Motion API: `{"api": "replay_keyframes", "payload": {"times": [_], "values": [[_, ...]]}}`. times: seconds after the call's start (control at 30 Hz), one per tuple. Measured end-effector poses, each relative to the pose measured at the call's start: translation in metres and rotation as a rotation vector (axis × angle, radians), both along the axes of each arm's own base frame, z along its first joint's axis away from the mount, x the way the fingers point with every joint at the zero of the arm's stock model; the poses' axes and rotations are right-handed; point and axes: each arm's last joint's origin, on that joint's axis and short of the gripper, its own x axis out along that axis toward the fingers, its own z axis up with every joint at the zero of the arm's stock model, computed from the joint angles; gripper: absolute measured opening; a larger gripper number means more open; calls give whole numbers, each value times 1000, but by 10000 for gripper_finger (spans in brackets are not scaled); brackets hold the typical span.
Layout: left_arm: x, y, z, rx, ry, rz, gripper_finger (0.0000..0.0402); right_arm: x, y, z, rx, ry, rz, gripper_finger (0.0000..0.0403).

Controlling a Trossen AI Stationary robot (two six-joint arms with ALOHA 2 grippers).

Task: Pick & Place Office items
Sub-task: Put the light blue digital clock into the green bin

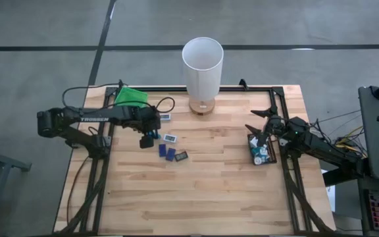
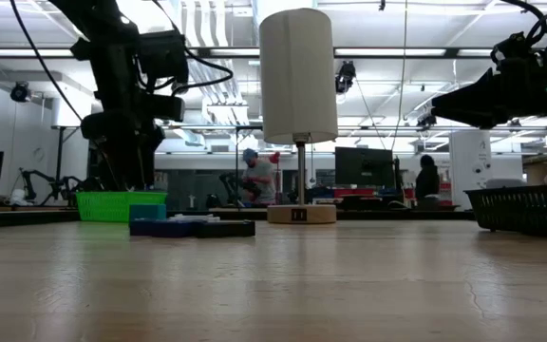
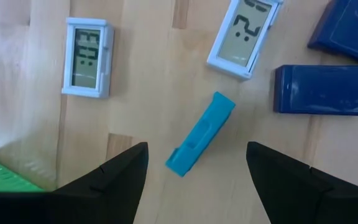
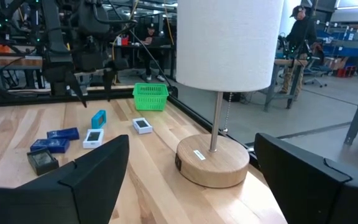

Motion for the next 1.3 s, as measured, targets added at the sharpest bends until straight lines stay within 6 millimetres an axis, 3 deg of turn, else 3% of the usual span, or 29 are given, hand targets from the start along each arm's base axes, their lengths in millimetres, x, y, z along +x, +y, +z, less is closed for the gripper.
{"api": "replay_keyframes", "payload": {"times": [0.23,0.93,1.3], "values": [[1,1,-5,3,-21,12,275,0,0,0,0,1,0,349],[11,12,-53,-90,105,48,261,0,0,0,0,0,0,349],[12,14,-51,-83,76,45,223,0,0,0,0,0,0,341]]}}
